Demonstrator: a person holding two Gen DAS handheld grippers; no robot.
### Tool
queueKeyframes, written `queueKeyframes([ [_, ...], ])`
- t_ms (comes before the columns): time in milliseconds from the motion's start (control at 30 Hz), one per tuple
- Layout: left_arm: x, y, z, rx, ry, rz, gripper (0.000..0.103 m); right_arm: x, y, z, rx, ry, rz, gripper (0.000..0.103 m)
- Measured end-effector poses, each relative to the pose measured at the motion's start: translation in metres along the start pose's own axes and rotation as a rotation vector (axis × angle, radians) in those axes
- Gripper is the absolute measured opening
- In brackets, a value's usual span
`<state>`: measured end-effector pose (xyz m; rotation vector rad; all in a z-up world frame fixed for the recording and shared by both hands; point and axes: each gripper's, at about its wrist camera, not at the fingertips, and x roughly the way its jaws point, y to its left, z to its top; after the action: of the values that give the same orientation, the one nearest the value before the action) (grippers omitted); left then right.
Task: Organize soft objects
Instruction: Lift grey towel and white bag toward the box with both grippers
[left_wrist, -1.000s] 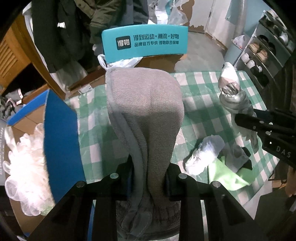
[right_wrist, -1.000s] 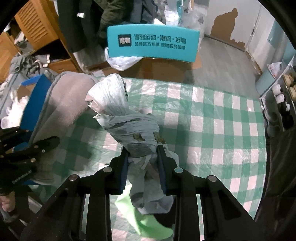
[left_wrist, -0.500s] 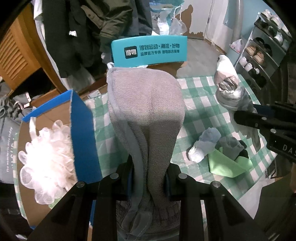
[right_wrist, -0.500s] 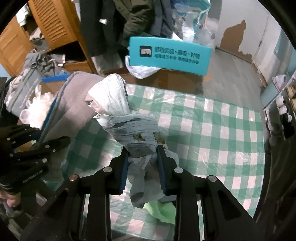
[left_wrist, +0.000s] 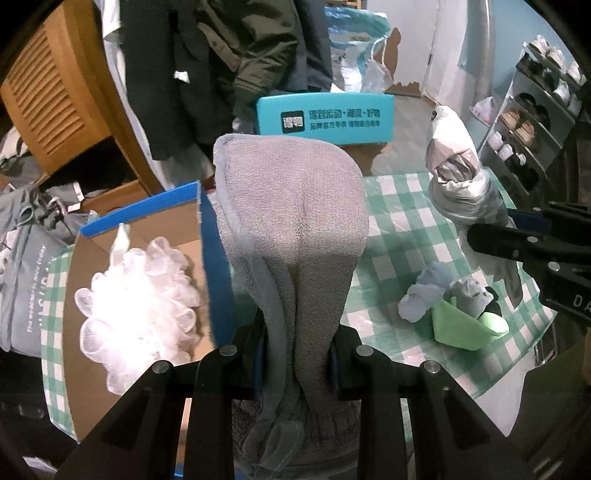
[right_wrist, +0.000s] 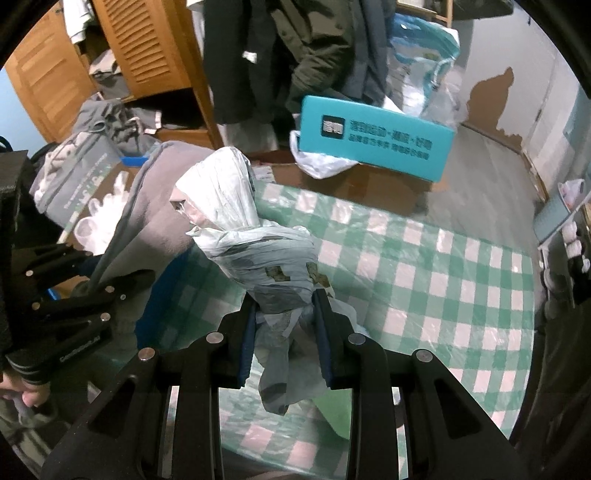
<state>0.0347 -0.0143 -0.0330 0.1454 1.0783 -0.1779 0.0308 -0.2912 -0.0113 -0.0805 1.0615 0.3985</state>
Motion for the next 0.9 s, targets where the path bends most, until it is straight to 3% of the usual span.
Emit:
queueKeyframes([
  [900,-0.024,0.086,-0.023,-0.135,-0.042,0.071,0.027,0.021,0.086,0.038,-0.113,0.006,0.085,0.027],
])
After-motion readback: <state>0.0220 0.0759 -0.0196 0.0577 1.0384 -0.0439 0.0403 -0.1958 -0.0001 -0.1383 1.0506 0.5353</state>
